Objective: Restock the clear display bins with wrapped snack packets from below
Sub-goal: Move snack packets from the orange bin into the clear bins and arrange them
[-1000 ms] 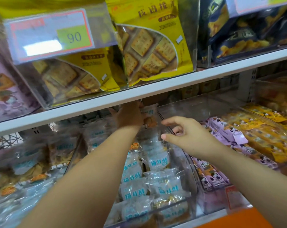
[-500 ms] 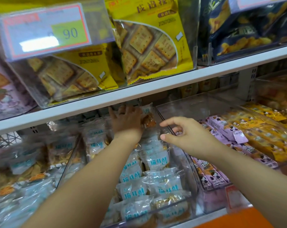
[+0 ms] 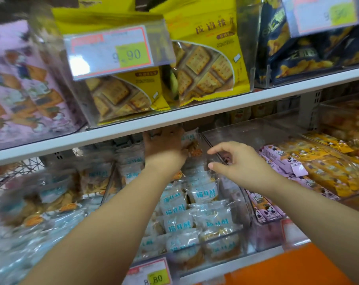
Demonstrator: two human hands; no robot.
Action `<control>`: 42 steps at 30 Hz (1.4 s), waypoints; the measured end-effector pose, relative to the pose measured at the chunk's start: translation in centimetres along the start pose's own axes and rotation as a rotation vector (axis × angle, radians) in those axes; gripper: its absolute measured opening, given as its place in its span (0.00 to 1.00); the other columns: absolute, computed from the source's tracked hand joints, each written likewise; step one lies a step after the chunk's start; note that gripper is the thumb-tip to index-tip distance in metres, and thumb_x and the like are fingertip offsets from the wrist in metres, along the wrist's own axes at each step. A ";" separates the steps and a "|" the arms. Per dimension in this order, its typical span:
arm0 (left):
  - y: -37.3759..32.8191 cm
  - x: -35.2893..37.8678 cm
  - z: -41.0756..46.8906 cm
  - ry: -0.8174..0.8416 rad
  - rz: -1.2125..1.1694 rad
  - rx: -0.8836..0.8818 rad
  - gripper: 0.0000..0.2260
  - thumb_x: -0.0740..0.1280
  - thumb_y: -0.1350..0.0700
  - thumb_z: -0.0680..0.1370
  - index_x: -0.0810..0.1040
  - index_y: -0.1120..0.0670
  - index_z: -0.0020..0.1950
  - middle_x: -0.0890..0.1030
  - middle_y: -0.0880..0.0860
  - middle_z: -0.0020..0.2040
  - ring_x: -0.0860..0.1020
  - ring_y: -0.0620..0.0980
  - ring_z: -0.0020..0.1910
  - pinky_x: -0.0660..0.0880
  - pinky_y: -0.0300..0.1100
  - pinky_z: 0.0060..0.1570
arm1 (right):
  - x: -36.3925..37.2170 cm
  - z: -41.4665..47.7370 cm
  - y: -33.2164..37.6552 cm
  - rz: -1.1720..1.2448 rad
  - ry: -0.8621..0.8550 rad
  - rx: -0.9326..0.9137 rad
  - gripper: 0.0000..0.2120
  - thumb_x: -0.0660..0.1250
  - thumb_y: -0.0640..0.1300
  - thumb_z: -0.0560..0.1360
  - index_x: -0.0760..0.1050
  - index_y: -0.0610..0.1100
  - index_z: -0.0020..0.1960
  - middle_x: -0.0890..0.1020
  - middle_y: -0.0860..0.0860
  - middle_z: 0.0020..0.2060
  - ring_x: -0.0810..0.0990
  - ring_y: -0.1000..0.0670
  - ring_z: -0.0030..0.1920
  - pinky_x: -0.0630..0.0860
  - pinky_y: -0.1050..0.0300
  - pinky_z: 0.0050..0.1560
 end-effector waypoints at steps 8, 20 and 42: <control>10.6 -4.1 -7.6 0.147 -0.070 -0.179 0.16 0.63 0.47 0.78 0.74 0.52 0.64 0.78 0.57 0.56 0.76 0.59 0.55 0.73 0.47 0.50 | 4.1 -0.9 6.7 -0.166 0.171 -0.089 0.12 0.70 0.48 0.73 0.79 0.49 0.57 0.75 0.63 0.39 0.74 0.60 0.42 0.65 0.66 0.44; 12.5 -1.1 -7.4 0.329 -0.093 -0.085 0.22 0.64 0.48 0.78 0.66 0.46 0.71 0.69 0.55 0.68 0.69 0.56 0.66 0.67 0.52 0.65 | 8.9 2.3 6.0 -0.211 0.067 0.113 0.23 0.69 0.48 0.74 0.69 0.45 0.66 0.72 0.41 0.58 0.71 0.41 0.62 0.70 0.53 0.60; 7.3 -0.3 -3.4 0.211 -0.258 0.088 0.07 0.64 0.51 0.79 0.78 0.49 0.55 0.78 0.52 0.57 0.75 0.54 0.58 0.70 0.44 0.60 | 4.0 5.1 3.3 -0.564 -0.156 0.027 0.20 0.70 0.47 0.72 0.69 0.54 0.62 0.80 0.55 0.54 0.77 0.45 0.58 0.71 0.53 0.52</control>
Point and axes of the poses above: each hand's wrist, its own z-axis towards the middle knuckle, its own x-axis out of the palm, y = z × x, the point moved 7 cm from there along z, towards the middle knuckle
